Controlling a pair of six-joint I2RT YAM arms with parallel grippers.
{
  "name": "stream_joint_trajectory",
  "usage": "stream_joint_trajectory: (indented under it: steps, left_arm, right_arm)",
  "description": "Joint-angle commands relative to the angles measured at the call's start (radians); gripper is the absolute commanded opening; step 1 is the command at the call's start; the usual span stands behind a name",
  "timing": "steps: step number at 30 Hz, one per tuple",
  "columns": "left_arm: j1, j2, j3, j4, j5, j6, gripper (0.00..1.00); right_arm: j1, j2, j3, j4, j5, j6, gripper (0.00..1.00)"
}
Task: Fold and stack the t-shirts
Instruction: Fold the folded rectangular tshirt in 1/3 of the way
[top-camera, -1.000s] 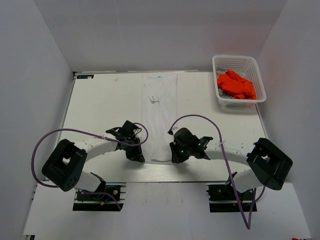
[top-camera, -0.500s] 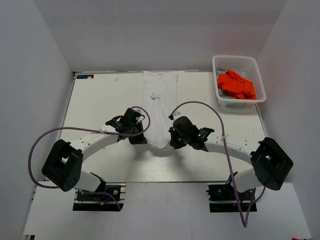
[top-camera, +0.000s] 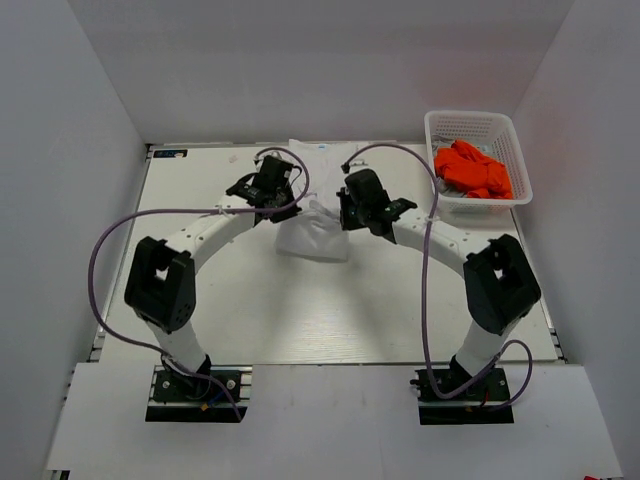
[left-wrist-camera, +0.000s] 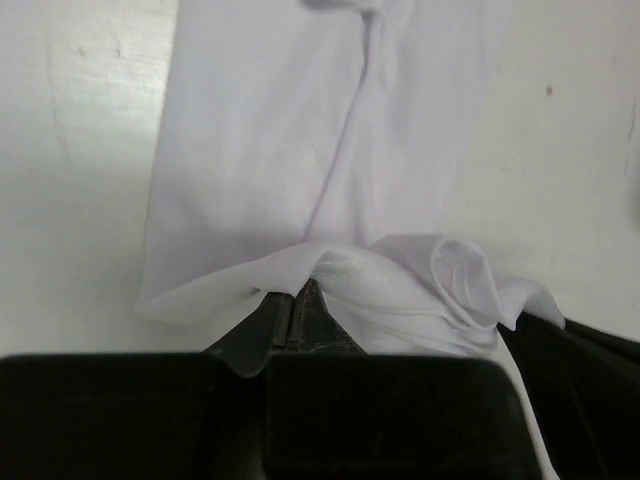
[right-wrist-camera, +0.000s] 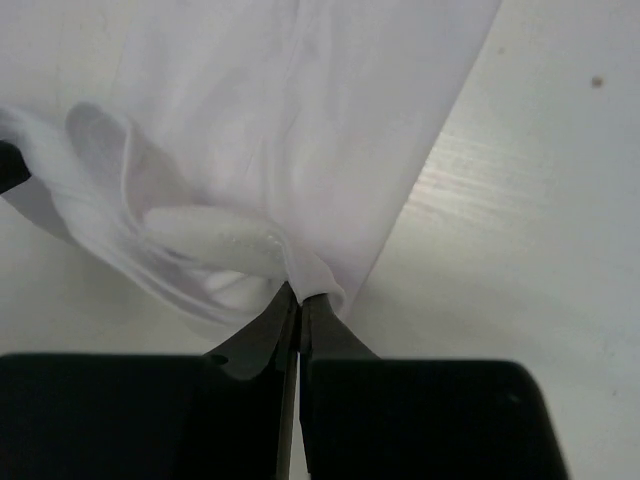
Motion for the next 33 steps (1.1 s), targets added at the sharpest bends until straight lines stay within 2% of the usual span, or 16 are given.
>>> stream_joint_trajectory:
  steps: [1, 8, 11, 20, 21, 22, 23, 24, 25, 26, 27, 30, 31, 33]
  left_arm:
    - [0.038, 0.067, 0.126, -0.008, -0.06, 0.029, 0.0]
    - [0.095, 0.258, 0.306, 0.002, 0.01, 0.075, 0.0]
    - [0.104, 0.321, 0.342, 0.029, 0.056, 0.093, 0.0]
    - [0.124, 0.399, 0.377, 0.103, 0.056, 0.093, 0.0]
    - [0.136, 0.399, 0.386, 0.112, 0.065, 0.093, 0.11]
    - [0.136, 0.399, 0.386, 0.112, 0.05, 0.093, 0.39]
    - [0.145, 0.399, 0.4, 0.112, 0.036, 0.093, 0.54]
    - [0.146, 0.399, 0.417, 0.112, 0.013, 0.093, 0.76]
    - [0.156, 0.399, 0.428, 0.092, 0.013, 0.093, 0.94]
    - [0.156, 0.399, 0.449, 0.08, 0.013, 0.093, 1.0]
    - [0.156, 0.399, 0.449, 0.065, 0.013, 0.093, 1.0]
    - [0.165, 0.359, 0.393, 0.014, 0.044, 0.093, 1.0]
    - [0.165, 0.336, 0.35, 0.025, 0.062, 0.093, 1.0]
    - [0.153, 0.261, 0.206, 0.069, 0.128, 0.113, 1.0]
  right_arm:
    - [-0.034, 0.053, 0.126, 0.01, 0.015, -0.077, 0.0]
    - [-0.096, 0.232, 0.326, -0.045, -0.054, -0.117, 0.0]
    - [-0.12, 0.283, 0.381, -0.042, -0.088, -0.12, 0.0]
    - [-0.172, 0.435, 0.502, -0.039, -0.137, -0.103, 0.0]
    - [-0.175, 0.444, 0.51, -0.042, -0.158, -0.102, 0.26]
    - [-0.187, 0.455, 0.524, -0.033, -0.166, -0.1, 0.4]
    - [-0.189, 0.455, 0.527, -0.027, -0.177, -0.103, 0.5]
    - [-0.197, 0.455, 0.528, -0.01, -0.174, -0.106, 0.68]
    - [-0.198, 0.453, 0.531, -0.01, -0.174, -0.105, 0.75]
    - [-0.2, 0.444, 0.537, -0.019, -0.175, -0.106, 0.83]
    - [-0.203, 0.437, 0.528, -0.023, -0.175, -0.103, 0.9]
    - [-0.2, 0.36, 0.418, -0.017, -0.203, -0.085, 0.9]
    - [-0.198, 0.339, 0.386, -0.013, -0.212, -0.076, 0.9]
    - [-0.2, 0.24, 0.221, 0.026, -0.253, -0.04, 0.9]
